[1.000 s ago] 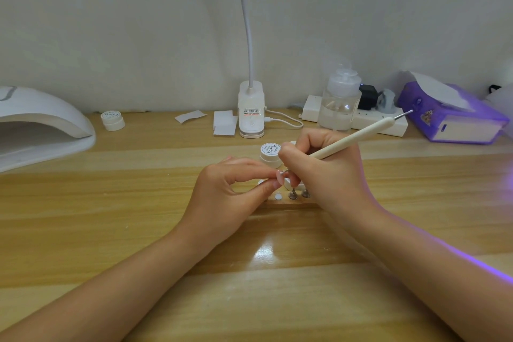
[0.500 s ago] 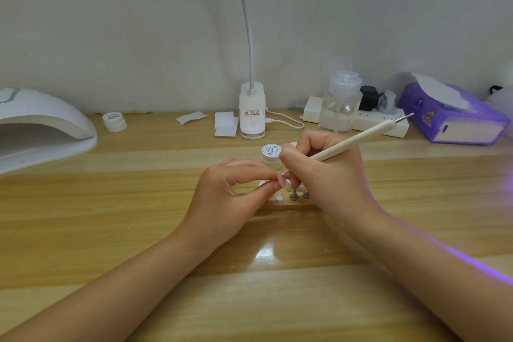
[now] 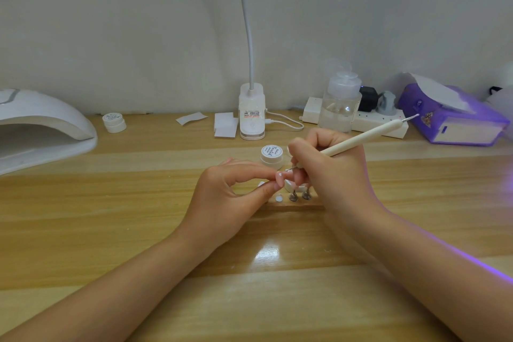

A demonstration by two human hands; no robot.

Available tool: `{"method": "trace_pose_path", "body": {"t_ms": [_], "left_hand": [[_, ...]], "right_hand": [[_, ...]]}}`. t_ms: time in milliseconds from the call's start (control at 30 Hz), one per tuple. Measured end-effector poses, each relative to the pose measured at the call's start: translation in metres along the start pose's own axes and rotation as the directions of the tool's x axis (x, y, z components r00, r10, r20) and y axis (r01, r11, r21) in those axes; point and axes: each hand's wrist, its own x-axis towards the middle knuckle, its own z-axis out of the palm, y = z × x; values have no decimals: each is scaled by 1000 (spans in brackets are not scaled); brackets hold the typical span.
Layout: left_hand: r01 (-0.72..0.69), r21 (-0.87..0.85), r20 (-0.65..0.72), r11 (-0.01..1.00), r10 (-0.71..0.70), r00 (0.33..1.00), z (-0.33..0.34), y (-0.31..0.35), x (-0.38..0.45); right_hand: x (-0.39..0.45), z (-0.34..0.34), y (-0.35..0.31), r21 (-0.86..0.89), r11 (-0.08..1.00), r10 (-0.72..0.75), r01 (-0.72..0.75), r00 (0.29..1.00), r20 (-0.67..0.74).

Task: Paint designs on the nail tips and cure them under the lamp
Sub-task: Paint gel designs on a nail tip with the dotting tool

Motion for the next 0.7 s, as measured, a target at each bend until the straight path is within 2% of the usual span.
{"method": "trace_pose_path", "body": {"t_ms": [333, 700], "left_hand": [[11, -2, 4, 1000, -11, 1000, 0, 1, 0], [2, 16, 16, 1000, -2, 1000, -1, -1, 1]], "right_hand": [[-5, -1, -2, -111, 993, -27, 33, 998, 59], [-6, 0, 0, -125, 990, -60, 69, 995, 78]]}}
